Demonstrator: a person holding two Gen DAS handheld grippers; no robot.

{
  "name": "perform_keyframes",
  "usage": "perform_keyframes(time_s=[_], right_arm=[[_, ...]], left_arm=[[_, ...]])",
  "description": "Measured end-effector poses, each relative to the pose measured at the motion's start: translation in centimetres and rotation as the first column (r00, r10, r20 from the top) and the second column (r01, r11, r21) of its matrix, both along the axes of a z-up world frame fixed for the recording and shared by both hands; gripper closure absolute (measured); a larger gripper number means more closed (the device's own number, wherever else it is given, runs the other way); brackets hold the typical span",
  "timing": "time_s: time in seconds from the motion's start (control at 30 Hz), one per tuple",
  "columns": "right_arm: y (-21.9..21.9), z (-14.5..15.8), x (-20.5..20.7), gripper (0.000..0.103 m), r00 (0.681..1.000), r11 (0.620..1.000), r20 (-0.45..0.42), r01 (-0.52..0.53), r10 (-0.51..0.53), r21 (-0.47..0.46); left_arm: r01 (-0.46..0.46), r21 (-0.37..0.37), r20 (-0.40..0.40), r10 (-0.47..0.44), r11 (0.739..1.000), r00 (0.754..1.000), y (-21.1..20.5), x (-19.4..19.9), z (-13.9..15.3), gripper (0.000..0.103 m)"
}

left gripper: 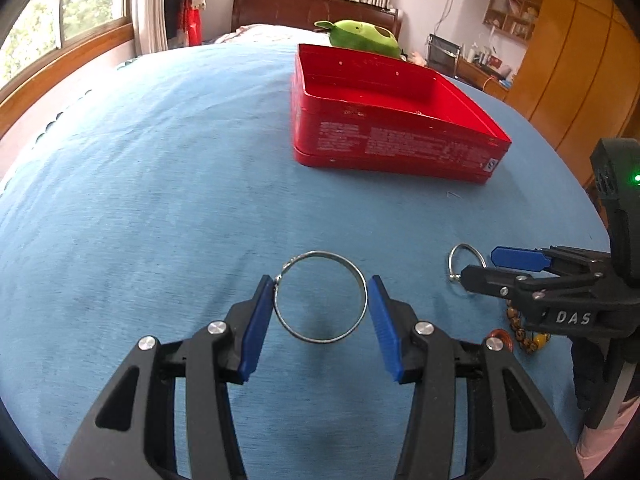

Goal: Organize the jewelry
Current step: 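Lift hoop ring toward red tray with left tool while right tool carries small ring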

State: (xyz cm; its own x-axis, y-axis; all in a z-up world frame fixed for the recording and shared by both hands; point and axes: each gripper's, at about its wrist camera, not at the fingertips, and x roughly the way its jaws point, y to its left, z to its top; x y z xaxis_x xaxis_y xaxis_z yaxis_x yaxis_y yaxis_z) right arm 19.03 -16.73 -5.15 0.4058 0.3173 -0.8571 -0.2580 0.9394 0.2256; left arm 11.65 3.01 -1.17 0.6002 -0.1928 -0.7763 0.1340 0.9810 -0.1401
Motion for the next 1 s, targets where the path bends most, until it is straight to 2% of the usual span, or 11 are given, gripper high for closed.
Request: perform_keyframes(time_s=[0.17,0.3,0.43,0.6,0.73,0.87,1.0], right_arm=[[1.5,-0.3,0.0,0.034,1.0,0.998,0.024,-0.005,0.007,-0.066],[2.2,-0.4,-0.5,0.052,0.998,0.991,0.065,-0.006,0.015,-0.134],[1.8,-0.3,-0.8,0.052,0.997,0.993,0.069,-0.007,0.016,-0.12],[0.6,0.3,-0.9,0.053,0.999,1.0,0.053,-0.008,0.009,-0.018],[-0.7,1.4,-1.4,0.053,0.997,1.0,0.081,0.016,-0.016,0.007],[-1.4,1.1,-1.3,0.053,0.997,1.0,0.07,0.027,-0.027,0.0],[-1.2,-0.2,-0.9,0.052,0.999,0.999,0.036,0.031,-0.03,-0.009]], left_arm=[[0.001,-0.009,0.0,-0.001,1.0,1.0,0.1,0.1,-0.1,0.056],[0.009,-0.016,0.0,-0.009,1.0,1.0,0.2,0.1,-0.1,0.056],[0.007,-0.021,-0.007,-0.007,1.0,1.0,0.3,0.1,-0.4,0.056],[-0.001,-0.026,-0.008,0.001,1.0,1.0,0.5,0.2,-0.5,0.056],[-0.009,-0.024,-0.005,0.008,1.0,1.0,0.6,0.2,-0.4,0.056],[-0.019,-0.01,-0.002,0.019,1.0,1.0,0.6,0.3,-0.5,0.056],[-0.031,0.014,-0.044,0.032,0.999,0.999,0.4,1.0,-1.6,0.056]])
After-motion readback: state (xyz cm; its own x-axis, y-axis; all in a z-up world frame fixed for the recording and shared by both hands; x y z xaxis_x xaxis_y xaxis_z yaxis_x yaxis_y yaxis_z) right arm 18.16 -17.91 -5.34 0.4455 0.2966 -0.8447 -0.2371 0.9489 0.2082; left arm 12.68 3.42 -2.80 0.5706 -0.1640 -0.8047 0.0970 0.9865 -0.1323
